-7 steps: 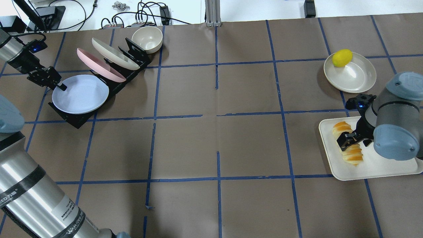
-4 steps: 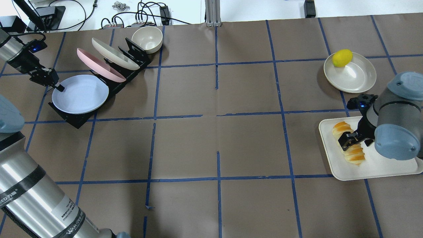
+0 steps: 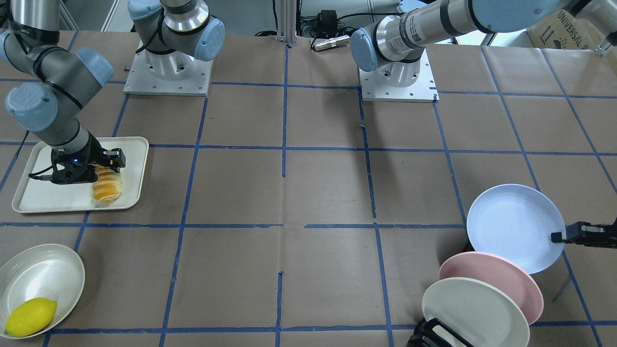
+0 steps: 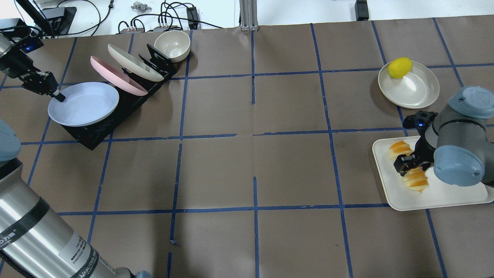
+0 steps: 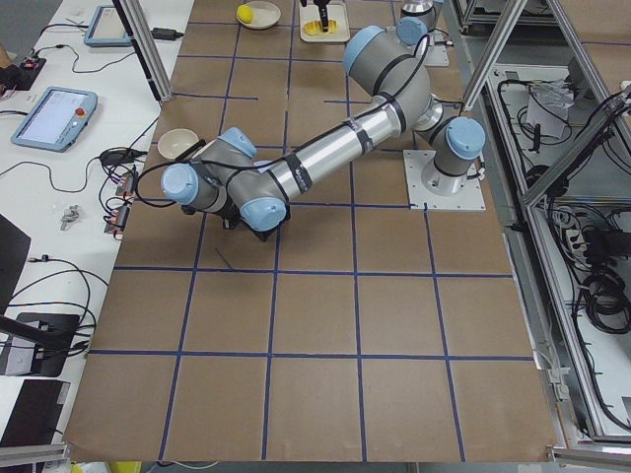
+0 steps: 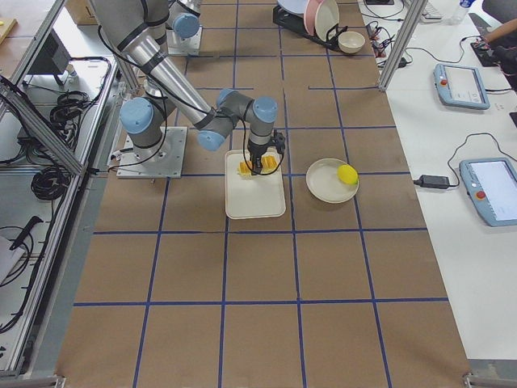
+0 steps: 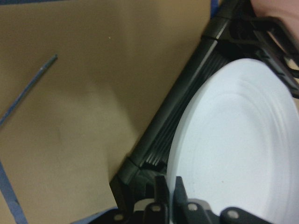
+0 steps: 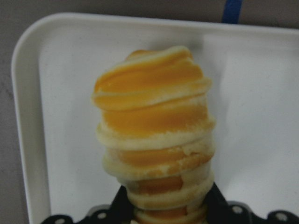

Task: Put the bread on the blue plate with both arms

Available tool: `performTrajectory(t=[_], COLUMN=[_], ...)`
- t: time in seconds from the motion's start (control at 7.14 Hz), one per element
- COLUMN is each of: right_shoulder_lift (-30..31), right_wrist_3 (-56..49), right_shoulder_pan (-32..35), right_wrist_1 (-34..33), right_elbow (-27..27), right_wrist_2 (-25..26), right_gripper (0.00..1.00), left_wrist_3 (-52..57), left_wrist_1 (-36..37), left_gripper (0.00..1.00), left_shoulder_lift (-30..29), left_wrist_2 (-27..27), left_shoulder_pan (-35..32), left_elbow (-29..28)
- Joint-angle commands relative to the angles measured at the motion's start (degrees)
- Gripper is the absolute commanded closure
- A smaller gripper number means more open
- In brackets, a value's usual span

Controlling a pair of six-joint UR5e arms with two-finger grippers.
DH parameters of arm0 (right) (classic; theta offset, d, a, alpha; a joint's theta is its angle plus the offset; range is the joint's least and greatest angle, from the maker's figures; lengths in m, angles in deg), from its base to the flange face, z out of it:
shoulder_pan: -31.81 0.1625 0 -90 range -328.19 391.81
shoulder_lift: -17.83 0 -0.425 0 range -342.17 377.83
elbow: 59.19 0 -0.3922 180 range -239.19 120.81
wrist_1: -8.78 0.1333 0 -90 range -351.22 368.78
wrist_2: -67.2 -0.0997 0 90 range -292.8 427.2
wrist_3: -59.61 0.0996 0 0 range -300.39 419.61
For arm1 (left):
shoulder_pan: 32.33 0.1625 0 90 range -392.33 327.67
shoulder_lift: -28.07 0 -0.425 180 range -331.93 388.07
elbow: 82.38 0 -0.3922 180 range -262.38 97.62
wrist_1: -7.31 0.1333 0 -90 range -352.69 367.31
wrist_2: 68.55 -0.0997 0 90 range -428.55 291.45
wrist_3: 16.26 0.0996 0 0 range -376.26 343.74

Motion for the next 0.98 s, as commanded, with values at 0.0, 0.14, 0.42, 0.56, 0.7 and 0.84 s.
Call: performTrajectory(t=[0.0, 0.14, 0.42, 0.56, 0.7, 0.84], right_shoulder_lift=[3.94, 7.54, 13.70, 15.29, 14.96, 14.26], right_wrist_3=[-0.12, -0.13, 0.48, 7.10, 13.95, 20.03], right_shoulder_pan=[0.53, 1.15, 3.51, 6.92, 12.44, 17.19], right_wrist_1=[1.31, 7.68, 19.29, 25.43, 31.67, 38.26], right_elbow=[2.21, 5.63, 14.06, 18.89, 24.76, 31.17], right_wrist_2=[-0.19, -0.28, -2.98, -3.96, -3.79, -3.44], right_gripper=[0.98, 0.98, 0.98, 0.97, 0.97, 0.97], left_wrist_3=[-1.40, -3.59, -12.79, -17.97, -22.63, -26.25], left_wrist_1=[-5.14, -5.76, -5.25, -4.63, -1.32, 3.41], left_gripper=[0.88, 0.88, 0.88, 0.88, 0.88, 0.88], left_shoulder_lift=[7.30, 10.64, 15.92, 17.34, 18.13, 18.23], left_wrist_2=[-0.85, -0.85, -0.15, 0.37, 2.82, 2.84], left_shoulder_pan=[-1.23, -3.15, -10.86, -15.25, -20.08, -25.35], left_elbow=[2.14, 4.07, 9.68, 12.32, 14.52, 16.63])
